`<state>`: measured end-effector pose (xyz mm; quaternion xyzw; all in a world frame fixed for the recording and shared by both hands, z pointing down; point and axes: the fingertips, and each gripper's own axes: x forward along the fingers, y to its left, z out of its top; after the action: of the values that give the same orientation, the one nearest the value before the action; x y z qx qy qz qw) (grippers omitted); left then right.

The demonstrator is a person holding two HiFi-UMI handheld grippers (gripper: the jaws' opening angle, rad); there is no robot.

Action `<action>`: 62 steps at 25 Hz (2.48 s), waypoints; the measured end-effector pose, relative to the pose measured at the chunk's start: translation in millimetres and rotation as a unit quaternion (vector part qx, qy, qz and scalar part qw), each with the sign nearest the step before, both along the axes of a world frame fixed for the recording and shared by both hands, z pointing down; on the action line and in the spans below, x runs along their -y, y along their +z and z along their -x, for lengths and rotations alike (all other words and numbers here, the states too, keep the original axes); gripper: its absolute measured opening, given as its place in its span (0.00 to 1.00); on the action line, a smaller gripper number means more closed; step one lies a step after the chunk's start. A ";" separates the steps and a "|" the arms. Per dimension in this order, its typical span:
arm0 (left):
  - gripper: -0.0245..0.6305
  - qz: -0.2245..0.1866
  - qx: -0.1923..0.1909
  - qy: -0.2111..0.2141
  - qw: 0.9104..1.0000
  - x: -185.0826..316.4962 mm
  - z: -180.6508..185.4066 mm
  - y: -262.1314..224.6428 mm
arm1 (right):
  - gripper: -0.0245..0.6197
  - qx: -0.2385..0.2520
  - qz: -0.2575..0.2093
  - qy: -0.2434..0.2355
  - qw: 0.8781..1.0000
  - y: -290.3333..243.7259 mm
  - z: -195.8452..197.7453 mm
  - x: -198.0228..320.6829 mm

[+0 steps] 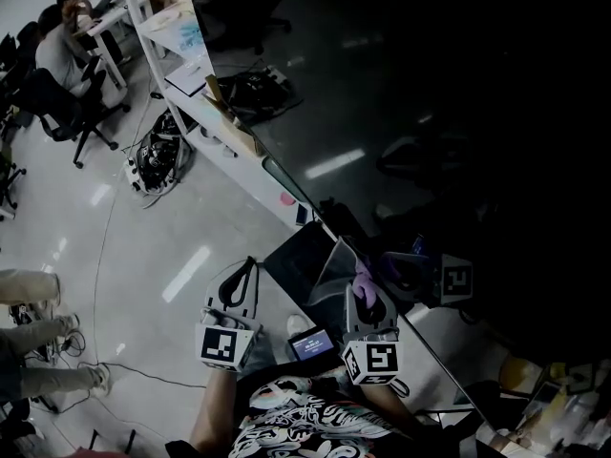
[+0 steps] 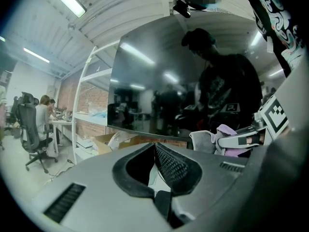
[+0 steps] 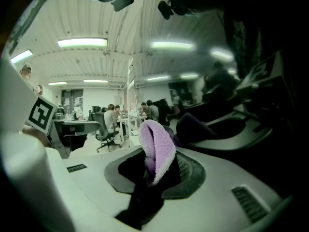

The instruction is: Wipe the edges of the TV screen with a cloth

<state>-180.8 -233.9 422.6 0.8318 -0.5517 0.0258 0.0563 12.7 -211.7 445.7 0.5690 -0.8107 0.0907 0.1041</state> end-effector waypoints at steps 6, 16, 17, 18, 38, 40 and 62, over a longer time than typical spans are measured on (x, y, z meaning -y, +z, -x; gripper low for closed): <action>0.07 0.005 -0.024 -0.003 1.000 44.2 60.9 10.4 | 0.21 -0.008 0.008 0.012 1.000 9.3 42.8 49.1; 0.07 0.013 -0.021 0.008 1.000 51.8 101.5 10.1 | 0.21 -0.010 0.009 0.037 0.999 3.3 68.6 75.7; 0.07 0.014 -0.018 0.008 1.000 53.1 106.9 10.7 | 0.21 -0.012 0.008 0.039 0.999 3.9 70.6 78.2; 0.07 0.019 -0.009 0.011 1.000 54.2 112.3 13.1 | 0.21 -0.015 0.008 0.041 0.999 4.9 72.5 81.2; 0.07 0.027 0.008 0.020 0.999 62.1 208.5 26.4 | 0.21 -0.037 0.004 0.089 0.995 10.5 115.2 119.5; 0.07 0.029 0.008 0.020 0.999 63.0 214.0 27.1 | 0.21 -0.035 0.004 0.093 0.995 10.5 117.8 121.9; 0.07 0.017 0.010 0.034 0.999 142.3 219.4 8.9 | 0.21 0.000 0.017 0.092 0.996 3.0 151.9 170.7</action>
<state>-400.1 -376.2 431.6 0.8485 -0.5234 0.0453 0.0636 -139.1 -382.5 448.7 0.6394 -0.7531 0.1140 0.1047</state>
